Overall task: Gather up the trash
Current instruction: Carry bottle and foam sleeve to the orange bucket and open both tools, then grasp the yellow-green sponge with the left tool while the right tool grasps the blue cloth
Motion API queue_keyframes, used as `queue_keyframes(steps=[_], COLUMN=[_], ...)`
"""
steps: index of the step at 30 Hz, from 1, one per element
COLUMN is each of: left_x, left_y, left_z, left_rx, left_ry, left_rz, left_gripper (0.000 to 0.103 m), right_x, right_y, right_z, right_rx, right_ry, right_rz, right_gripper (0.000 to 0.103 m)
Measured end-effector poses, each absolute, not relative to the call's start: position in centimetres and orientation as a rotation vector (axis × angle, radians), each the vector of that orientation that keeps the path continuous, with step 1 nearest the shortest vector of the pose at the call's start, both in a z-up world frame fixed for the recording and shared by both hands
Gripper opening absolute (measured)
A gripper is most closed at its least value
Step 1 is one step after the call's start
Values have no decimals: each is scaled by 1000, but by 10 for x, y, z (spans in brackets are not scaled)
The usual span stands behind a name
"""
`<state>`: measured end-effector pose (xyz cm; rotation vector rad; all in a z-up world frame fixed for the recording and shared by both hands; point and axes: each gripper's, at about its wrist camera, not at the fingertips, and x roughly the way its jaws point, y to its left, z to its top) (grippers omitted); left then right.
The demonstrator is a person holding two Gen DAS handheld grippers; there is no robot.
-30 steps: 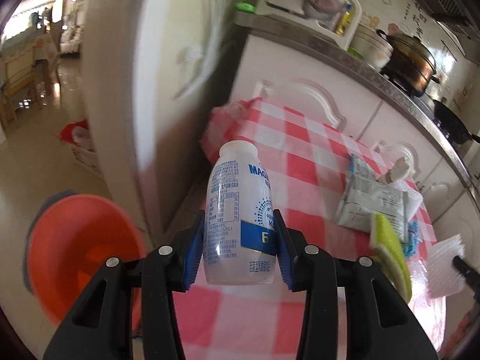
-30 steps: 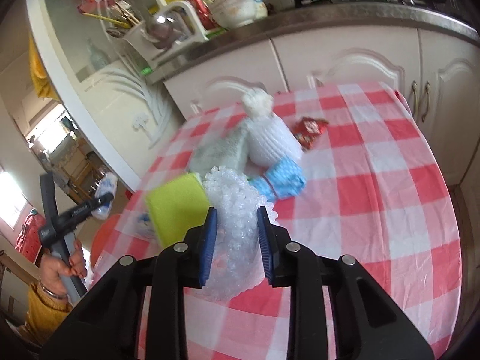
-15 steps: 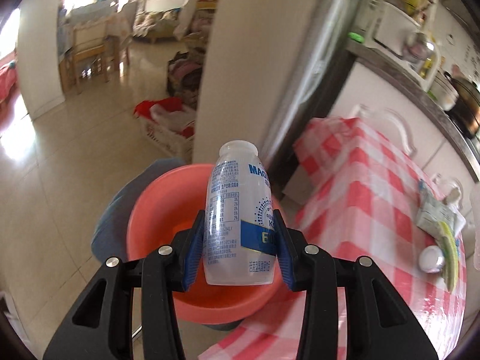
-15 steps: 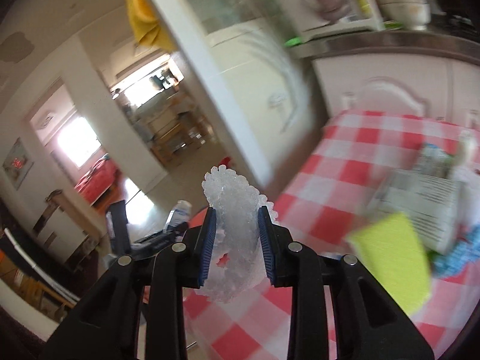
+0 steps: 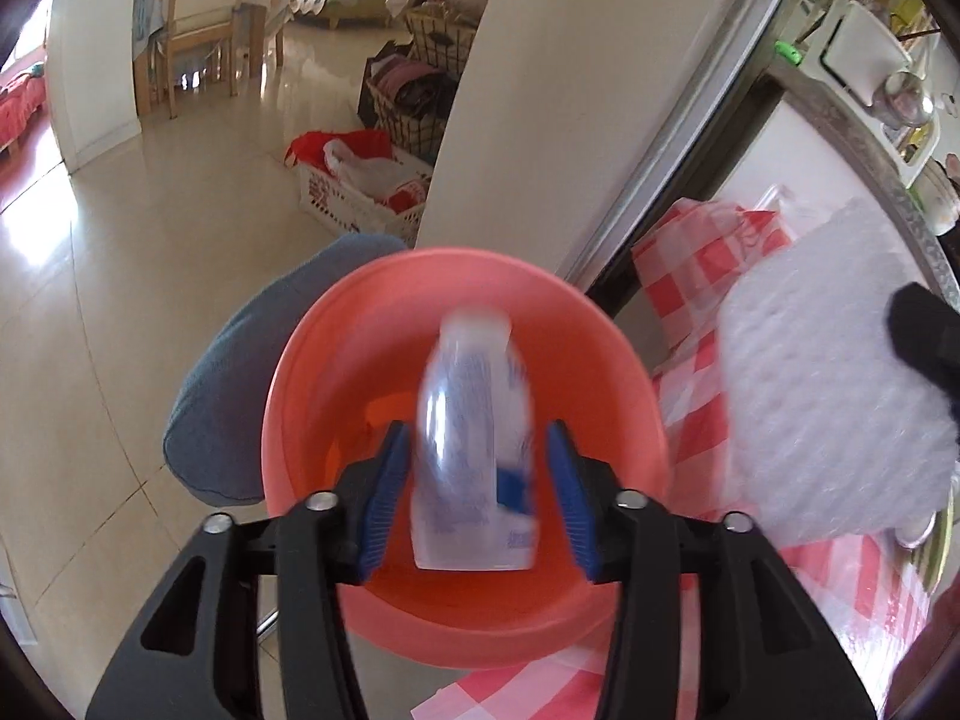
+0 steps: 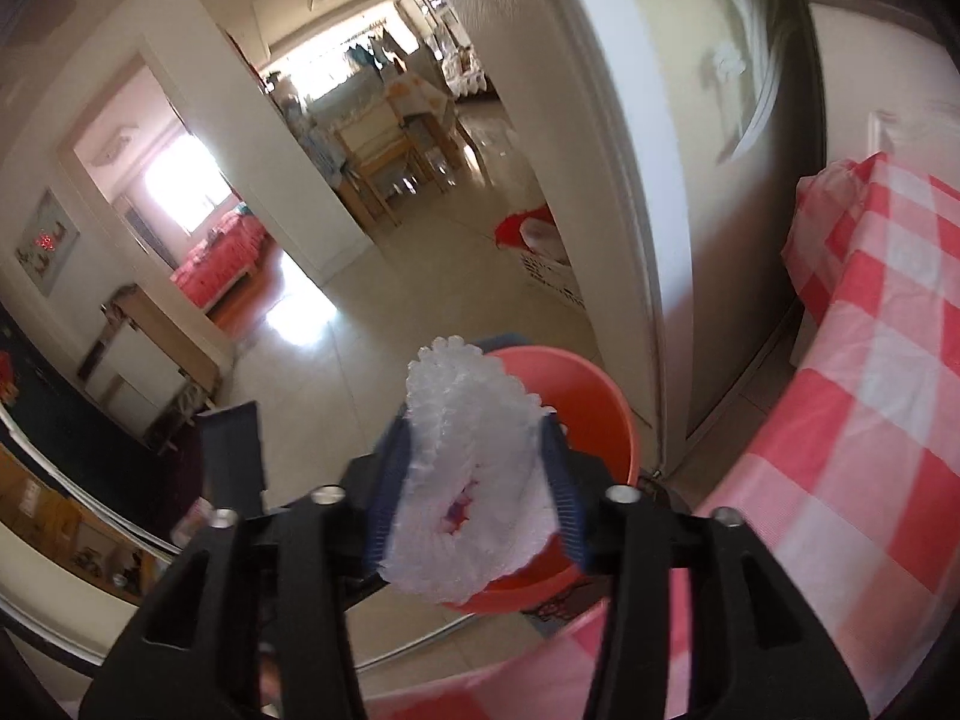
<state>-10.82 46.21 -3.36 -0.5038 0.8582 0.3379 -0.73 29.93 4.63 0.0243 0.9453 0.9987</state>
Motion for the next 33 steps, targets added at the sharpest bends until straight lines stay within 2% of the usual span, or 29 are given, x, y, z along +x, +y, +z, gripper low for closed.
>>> queue_keyframes(steps=[4,5,8,13,17,21,33], left_x=[-111,-114,-124,-137,-152,-166,-169], left_y=[467,468,471,468,460,446,372], left_z=[-38,-36,-28,-11,4,21,51], left_rx=[-511,-520,-542,-561,-554,-574,-499], left_ry=[868,854,800,731,665,605,702], left_rz=[370,372,373,352,336,315,258], left_gripper=[71,73,79,82,87,89,89], right_x=[1,1,1,-10,-25,-45,-85], right_y=[297,293,277,239,195,154,83], right_z=[34,35,41,65,79,84,85], right_rx=[52,68,133,193,241,273,339], right_ry=[961,958,947,868,788,710,538], right_rz=[937,932,939,931,896,858,789], right_gripper=[75,80,82,84,91,92,92])
